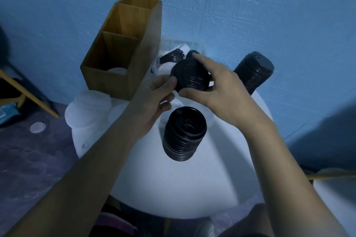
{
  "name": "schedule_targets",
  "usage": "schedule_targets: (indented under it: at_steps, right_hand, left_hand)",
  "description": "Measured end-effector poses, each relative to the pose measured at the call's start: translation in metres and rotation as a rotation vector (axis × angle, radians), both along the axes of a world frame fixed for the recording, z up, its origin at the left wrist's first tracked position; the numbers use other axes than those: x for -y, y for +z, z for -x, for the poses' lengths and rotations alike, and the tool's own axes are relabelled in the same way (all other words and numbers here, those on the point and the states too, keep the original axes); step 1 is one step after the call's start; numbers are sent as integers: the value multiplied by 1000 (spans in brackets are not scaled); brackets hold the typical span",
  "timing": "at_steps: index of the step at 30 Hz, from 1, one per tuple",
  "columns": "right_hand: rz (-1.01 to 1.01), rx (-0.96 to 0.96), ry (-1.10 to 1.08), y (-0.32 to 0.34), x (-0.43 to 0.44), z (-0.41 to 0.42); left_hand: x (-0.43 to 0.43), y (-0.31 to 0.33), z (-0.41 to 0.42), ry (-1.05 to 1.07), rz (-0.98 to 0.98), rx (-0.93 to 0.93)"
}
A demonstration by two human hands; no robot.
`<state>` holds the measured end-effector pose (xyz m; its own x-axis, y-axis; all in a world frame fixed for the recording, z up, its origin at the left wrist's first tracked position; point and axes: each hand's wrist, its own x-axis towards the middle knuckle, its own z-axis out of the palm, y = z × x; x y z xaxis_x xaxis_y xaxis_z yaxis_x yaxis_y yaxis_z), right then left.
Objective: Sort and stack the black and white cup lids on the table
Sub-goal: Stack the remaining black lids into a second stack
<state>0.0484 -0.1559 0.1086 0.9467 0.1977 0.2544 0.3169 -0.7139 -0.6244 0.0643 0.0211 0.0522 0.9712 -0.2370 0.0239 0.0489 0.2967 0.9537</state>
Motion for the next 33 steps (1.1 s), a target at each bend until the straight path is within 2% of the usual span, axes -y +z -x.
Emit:
schedule_targets:
  at_steps: [6, 12, 16, 23, 33]
  right_hand:
    - [-83, 39, -46, -6, 1, -1]
    - [-218, -24, -84, -9, 8, 1]
    - [-249, -41, -100, -12, 10, 2]
    - [-331, -51, -56, -10, 10, 12]
    - [-362, -58, -16, -8, 12, 21]
  left_hand:
    - [5, 5, -2, 13, 43, 11]
    - [4, 8, 1, 44, -92, 140]
    - [4, 8, 2, 18, -133, 157]
    - [3, 8, 5, -82, -10, 125]
    - [1, 6, 11, -27, -26, 135]
